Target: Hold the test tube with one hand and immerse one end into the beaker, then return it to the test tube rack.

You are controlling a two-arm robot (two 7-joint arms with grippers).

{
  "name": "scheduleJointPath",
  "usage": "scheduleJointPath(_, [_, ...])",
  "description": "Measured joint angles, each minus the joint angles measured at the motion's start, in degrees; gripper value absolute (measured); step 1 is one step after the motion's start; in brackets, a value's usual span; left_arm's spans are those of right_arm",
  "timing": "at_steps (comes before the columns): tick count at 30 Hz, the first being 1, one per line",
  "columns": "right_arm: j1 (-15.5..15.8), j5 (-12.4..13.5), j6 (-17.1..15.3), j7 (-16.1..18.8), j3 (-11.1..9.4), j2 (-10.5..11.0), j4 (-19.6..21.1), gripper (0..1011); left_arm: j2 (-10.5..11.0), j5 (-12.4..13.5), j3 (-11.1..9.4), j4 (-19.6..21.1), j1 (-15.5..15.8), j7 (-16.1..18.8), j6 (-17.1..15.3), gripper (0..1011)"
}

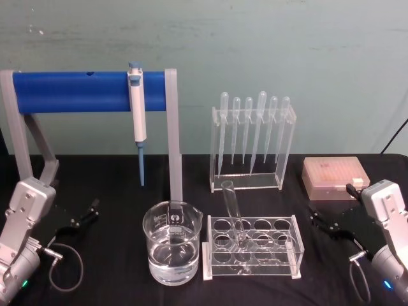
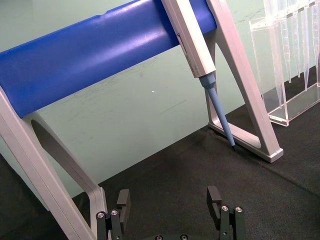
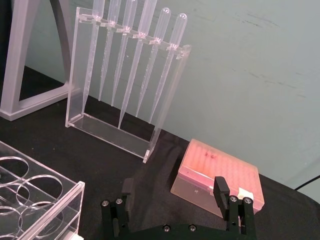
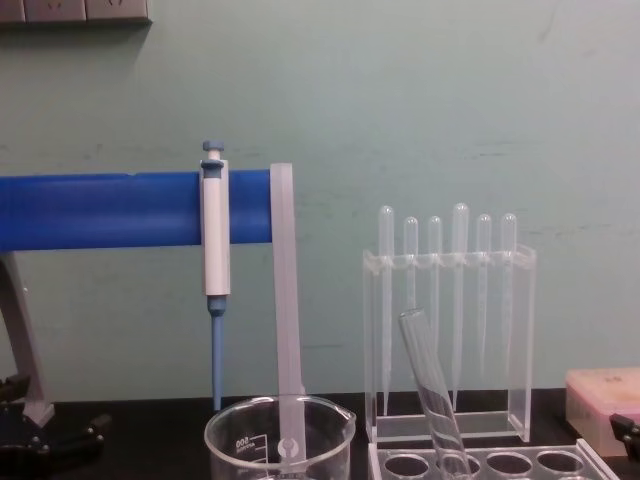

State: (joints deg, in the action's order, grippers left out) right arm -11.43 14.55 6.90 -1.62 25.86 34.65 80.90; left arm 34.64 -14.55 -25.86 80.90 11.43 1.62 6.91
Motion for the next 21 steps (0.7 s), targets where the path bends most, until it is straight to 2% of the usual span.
scheduleJointPath(21, [0.0,0.0,0.0,0.0,0.0,0.0,0.0,1002,0.0,0.0,0.0,0.0,0.0,0.0,0.0,1000])
